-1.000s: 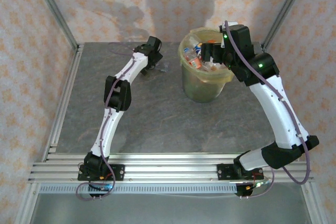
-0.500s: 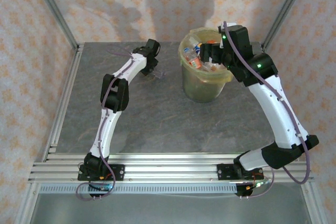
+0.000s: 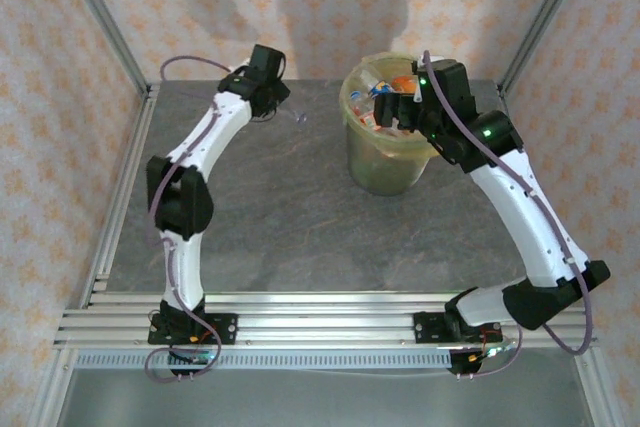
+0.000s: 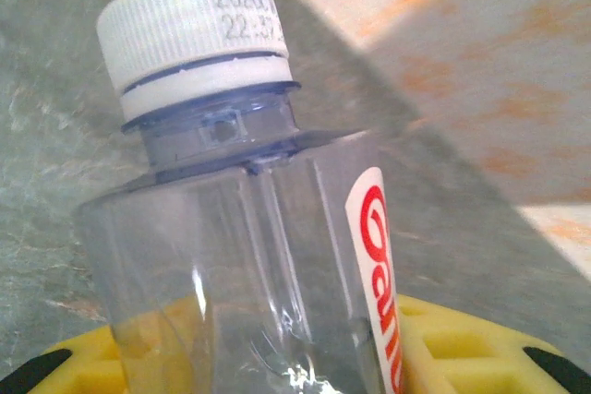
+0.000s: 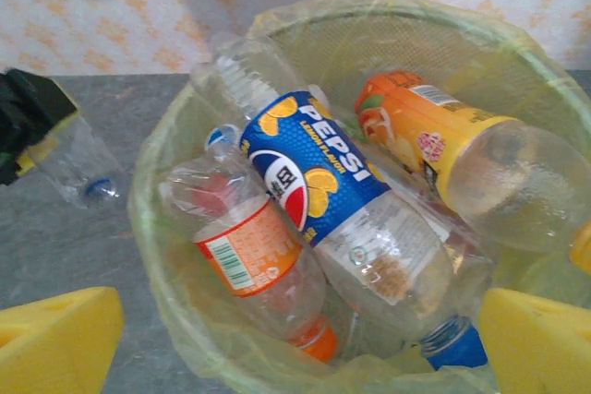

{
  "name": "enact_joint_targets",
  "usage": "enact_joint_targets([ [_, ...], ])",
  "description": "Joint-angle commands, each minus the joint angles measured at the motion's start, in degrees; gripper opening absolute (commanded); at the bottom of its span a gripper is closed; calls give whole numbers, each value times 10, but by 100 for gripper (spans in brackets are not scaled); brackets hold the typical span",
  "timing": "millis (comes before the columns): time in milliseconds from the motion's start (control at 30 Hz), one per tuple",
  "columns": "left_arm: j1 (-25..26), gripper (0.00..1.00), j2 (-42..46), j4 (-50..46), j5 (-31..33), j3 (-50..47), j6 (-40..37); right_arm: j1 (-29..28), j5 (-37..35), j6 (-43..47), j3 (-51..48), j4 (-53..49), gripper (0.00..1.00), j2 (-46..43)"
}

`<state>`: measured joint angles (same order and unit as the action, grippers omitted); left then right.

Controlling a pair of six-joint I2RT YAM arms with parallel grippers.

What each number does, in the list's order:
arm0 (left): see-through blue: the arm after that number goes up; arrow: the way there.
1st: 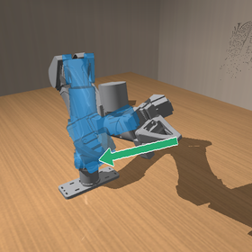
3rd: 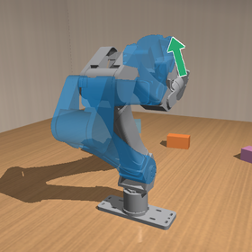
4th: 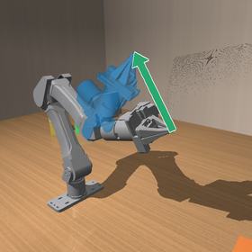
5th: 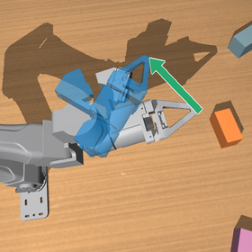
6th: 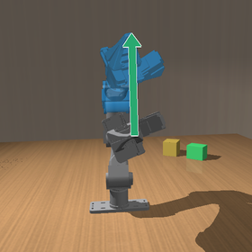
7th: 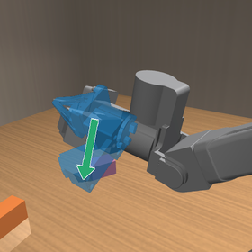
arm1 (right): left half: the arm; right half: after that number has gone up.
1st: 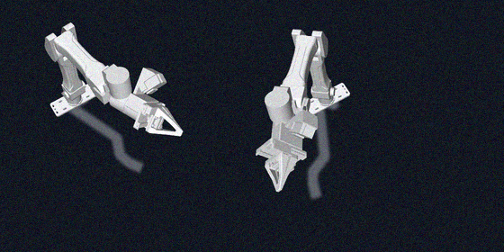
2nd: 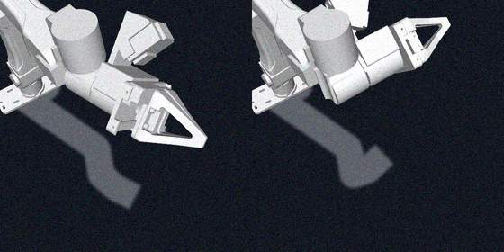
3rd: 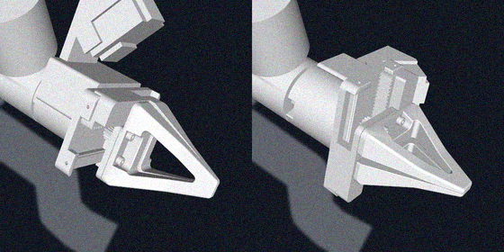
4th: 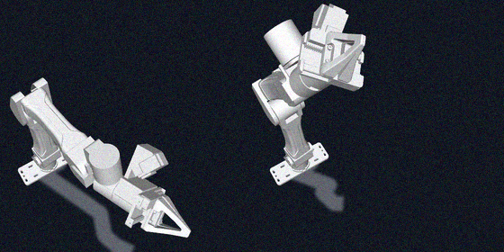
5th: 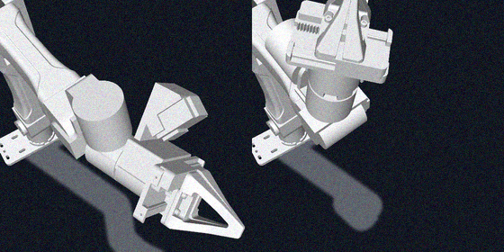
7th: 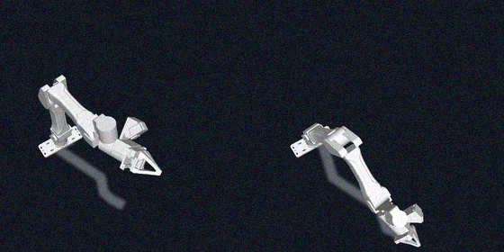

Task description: Put the plastic bottles in the bin

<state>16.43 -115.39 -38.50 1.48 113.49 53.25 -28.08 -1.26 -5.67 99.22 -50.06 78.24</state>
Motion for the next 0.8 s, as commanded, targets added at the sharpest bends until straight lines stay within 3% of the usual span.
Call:
enact_joint_targets([
  [0, 4, 41, 56, 60, -39, -42, -22, -3, 65, -16, -17, 38, 99, -21],
  [200, 16, 42, 131, 120, -141, -69, -33, -3, 249, -38, -58, 121, 99, -17],
  [333, 32, 42, 153, 142, -209, -65, -49, -6, 321, -58, -50, 156, 99, 7],
  [533, 63, 43, 168, 153, -276, -51, -63, -22, 329, -55, -8, 154, 99, 52],
  [767, 86, 45, 182, 158, -301, -51, -61, -39, 283, -38, 29, 134, 100, 90],
])
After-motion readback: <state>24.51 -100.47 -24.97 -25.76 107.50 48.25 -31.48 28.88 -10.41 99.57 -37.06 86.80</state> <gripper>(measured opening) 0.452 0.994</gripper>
